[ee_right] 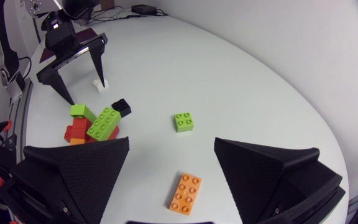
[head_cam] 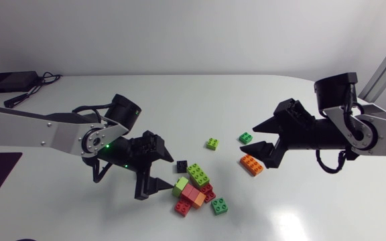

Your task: Separate the duplo bricks

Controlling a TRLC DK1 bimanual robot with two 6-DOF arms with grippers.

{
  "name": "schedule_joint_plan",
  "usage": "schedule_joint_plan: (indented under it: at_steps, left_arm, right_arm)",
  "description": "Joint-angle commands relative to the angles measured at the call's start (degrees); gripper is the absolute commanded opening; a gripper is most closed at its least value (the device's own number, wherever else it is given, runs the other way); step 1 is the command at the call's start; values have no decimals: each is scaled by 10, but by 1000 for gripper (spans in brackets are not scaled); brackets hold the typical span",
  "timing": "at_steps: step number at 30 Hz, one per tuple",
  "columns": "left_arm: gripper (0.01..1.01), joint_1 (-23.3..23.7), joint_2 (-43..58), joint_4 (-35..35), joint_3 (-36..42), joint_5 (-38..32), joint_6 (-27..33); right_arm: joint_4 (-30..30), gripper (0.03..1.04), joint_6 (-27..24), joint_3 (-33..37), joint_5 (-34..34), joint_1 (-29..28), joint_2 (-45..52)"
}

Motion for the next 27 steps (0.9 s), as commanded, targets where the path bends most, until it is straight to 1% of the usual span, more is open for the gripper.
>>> schedule_joint_plan:
  at_steps: [1,3,9,16,22,27]
  left_arm:
    - [915,-3,1,0,-17,7,34]
    - [915,-3,-3,-1,-24,10,44]
    - [913,-22,1,0,-38,20,71]
    - [898,-41,9,-1,-33,21,82]
    - [810,-47,23,-1,-26,22,93]
    - [593,-49,23,-3,-29,30,102]
  right_arm:
    - [-14,985,-8,-11,1,2,-11]
    - [-20,985,-8,-8,1,2,-13]
    - [-28,987,-5,-3,4,13,-11]
    - [-34,987,4,-1,11,39,-12]
    - [-38,987,9,-2,13,51,-13]
    - [-38,987,11,-3,19,59,-13]
